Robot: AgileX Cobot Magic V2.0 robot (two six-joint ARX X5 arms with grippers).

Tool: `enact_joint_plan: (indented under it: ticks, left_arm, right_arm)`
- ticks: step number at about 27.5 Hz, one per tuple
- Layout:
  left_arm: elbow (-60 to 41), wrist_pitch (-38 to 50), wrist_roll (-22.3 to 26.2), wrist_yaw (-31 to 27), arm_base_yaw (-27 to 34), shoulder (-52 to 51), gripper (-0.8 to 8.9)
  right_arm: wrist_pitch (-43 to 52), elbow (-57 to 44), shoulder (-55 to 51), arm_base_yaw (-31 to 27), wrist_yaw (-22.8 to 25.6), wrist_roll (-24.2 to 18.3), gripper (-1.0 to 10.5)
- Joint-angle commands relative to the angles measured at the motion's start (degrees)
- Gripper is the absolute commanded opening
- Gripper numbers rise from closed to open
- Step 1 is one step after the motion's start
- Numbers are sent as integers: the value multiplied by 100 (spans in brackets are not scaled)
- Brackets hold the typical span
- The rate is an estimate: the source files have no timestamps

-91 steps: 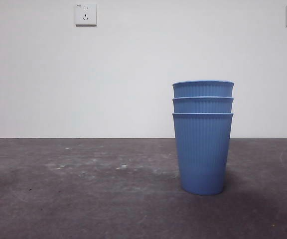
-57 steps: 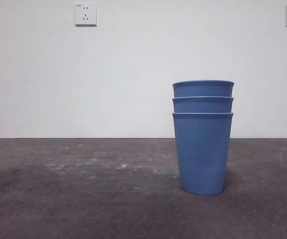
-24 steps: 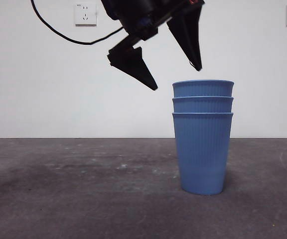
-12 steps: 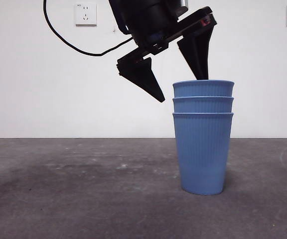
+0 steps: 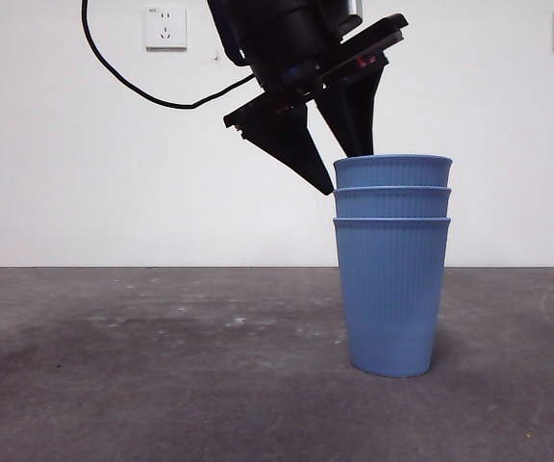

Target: Pick up the cup on the top,put the cup on the left,pick up the cup in the middle,put the cup on the right

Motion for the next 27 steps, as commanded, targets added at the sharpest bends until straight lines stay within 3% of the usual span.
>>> enact_joint_plan:
  ticks: [1,5,9,27]
  left_arm:
    - [2,-11,-37,-13,-13,26,210]
    - [2,-11,-37,-13,-13,22,200]
    - [2,-22,-37,-9,-13,22,18]
    - [219,-101,-37,-9,-9,-101,-8]
  right_arm:
    - [42,15,44,4,17,33,504]
    - [42,15,114,4,15,33,504]
    - [42,15,122,4,15,33,504]
    - [42,15,122,4,15,33,504]
